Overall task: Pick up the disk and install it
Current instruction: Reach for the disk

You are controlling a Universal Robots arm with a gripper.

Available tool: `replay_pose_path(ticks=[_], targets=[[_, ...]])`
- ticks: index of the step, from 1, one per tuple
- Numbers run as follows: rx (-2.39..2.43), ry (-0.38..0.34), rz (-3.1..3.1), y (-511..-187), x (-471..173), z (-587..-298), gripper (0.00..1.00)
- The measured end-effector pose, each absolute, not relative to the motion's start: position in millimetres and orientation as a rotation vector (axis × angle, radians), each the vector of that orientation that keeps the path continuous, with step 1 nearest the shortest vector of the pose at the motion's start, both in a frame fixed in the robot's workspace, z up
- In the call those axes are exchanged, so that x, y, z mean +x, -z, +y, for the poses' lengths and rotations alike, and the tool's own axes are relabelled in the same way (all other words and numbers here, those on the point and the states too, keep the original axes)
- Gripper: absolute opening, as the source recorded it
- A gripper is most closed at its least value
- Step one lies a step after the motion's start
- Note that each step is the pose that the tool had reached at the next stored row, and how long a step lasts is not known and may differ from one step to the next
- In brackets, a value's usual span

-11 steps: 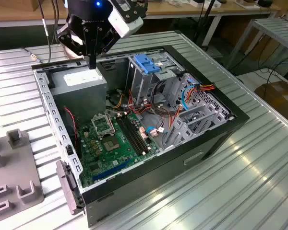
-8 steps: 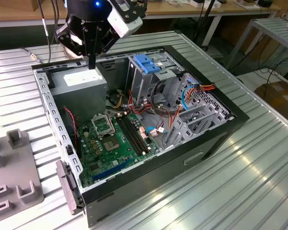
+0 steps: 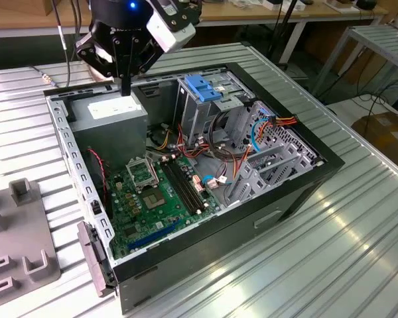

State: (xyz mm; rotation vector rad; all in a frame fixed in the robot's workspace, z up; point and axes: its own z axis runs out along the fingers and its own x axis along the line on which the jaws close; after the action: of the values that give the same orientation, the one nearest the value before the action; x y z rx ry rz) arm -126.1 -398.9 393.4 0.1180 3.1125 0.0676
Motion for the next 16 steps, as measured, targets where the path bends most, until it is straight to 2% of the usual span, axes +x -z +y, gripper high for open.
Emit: replay_pose_path(ticks=[16], targets=[[0.118,-0.068,3.112,-393.3,-132.6,-398.9,0.1]])
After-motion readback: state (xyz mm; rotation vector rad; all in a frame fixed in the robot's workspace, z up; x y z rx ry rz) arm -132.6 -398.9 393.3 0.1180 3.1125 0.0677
